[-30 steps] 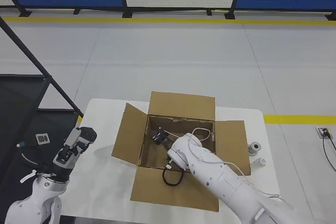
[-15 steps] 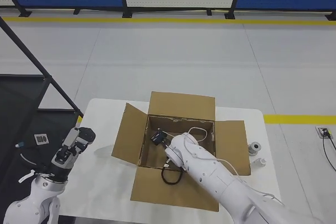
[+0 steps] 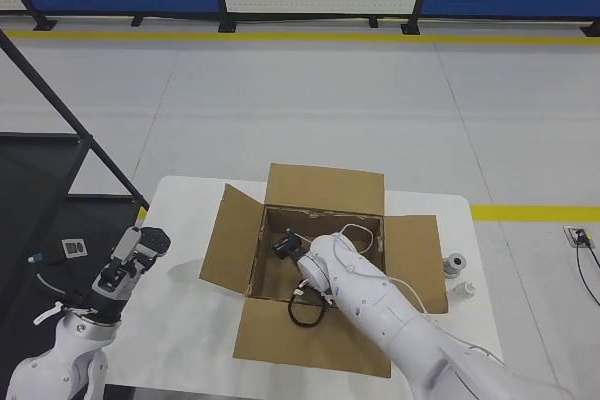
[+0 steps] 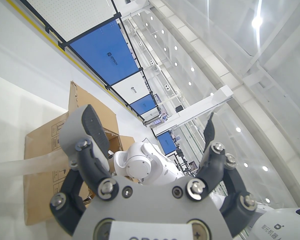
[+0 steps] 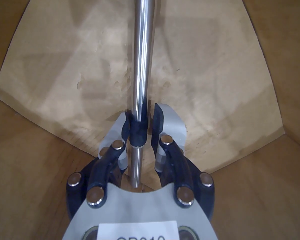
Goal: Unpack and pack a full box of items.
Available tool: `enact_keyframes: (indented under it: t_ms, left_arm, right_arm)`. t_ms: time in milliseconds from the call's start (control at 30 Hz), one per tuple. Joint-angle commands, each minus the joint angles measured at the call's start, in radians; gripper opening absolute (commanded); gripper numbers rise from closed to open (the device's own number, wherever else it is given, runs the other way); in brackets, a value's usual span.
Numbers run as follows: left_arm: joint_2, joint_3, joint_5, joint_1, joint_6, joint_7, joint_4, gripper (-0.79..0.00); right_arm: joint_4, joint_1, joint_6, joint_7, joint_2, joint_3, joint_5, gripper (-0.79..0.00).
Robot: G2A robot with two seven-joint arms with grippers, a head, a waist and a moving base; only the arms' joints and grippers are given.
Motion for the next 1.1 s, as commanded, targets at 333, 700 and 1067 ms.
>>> enact_keyframes:
  t_ms: [333, 700, 1067]
  left_arm:
    - [0.004, 0.011, 0.011, -0.009, 0.008, 0.010, -0.004, 0.000]
    - [0.008, 0.051, 0.024, -0.045, 0.026, 0.001, 0.001, 0.000]
    - [0.011, 0.099, 0.042, -0.092, 0.040, -0.015, 0.008, 0.000]
  right_arm:
    - [-0.017, 0.035, -0.031, -0.025, -0.002, 0.049, 0.020, -0.785]
    - [-0.435, -0.058, 0.003, 0.131, 0.115, 0.220, -0.065, -0.785]
    - [-1.305, -0.498, -0.009, 0.408, 0.277, 0.637, -0.338, -0.785]
